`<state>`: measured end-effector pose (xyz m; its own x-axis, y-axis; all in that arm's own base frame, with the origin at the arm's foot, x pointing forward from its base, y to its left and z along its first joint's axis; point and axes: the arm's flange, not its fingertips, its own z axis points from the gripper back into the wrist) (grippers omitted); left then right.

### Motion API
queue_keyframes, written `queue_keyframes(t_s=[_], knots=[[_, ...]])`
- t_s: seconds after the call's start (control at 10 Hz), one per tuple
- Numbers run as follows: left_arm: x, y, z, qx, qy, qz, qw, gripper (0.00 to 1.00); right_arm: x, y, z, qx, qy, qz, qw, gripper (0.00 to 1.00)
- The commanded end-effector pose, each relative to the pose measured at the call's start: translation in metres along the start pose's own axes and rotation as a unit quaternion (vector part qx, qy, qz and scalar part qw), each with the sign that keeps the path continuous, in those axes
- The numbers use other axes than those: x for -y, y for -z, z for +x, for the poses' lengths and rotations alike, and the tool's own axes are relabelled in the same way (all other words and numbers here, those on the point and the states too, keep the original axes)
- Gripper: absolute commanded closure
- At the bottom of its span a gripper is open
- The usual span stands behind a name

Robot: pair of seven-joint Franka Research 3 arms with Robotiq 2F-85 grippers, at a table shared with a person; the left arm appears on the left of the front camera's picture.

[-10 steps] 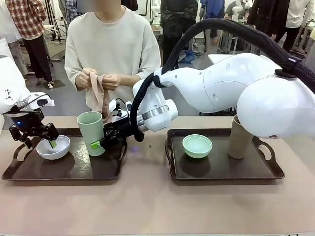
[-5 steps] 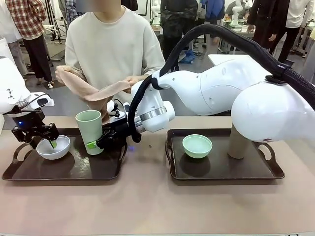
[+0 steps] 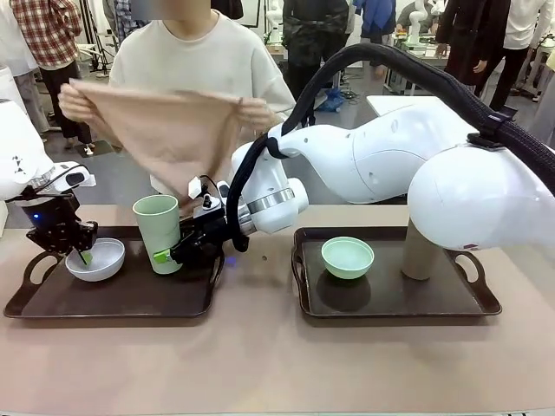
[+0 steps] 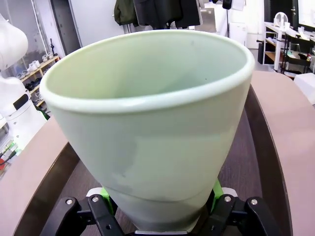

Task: Set up a tray with a mat and arrange the tableware.
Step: Pick up the Picnic Bowl and Reusable plastic cup from the Handle tray in front of the human's position and hold them in the air.

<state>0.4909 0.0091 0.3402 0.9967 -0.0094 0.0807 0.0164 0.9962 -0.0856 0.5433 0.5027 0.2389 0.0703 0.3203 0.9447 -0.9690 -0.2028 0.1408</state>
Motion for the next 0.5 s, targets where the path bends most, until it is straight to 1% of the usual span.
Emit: queue_keyframes(t_s=[0.0,0.1,0.2,0.4], knots=[[-0.0032,0.0012,0.0017,0.004,0.012,0.003,1.0,1.0,0.0018,0.0001,-0.0007,0.007,-0.011,0.007,1.0,1.0],[-0.0029,0.0012,0.0018,0.003,0.014,0.006,1.0,1.0,0.0018,-0.0001,-0.001,0.007,-0.012,0.007,1.0,0.79],[-0.0035,0.0009,0.0015,0.003,0.014,0.008,1.0,1.0,0.0015,-0.0006,-0.0011,0.007,-0.012,0.007,1.0,1.0],[-0.0013,-0.0062,0.0005,0.001,0.01,0.009,1.0,1.0,-0.0036,-0.007,0.0083,0.003,-0.018,-0.003,1.0,1.0]])
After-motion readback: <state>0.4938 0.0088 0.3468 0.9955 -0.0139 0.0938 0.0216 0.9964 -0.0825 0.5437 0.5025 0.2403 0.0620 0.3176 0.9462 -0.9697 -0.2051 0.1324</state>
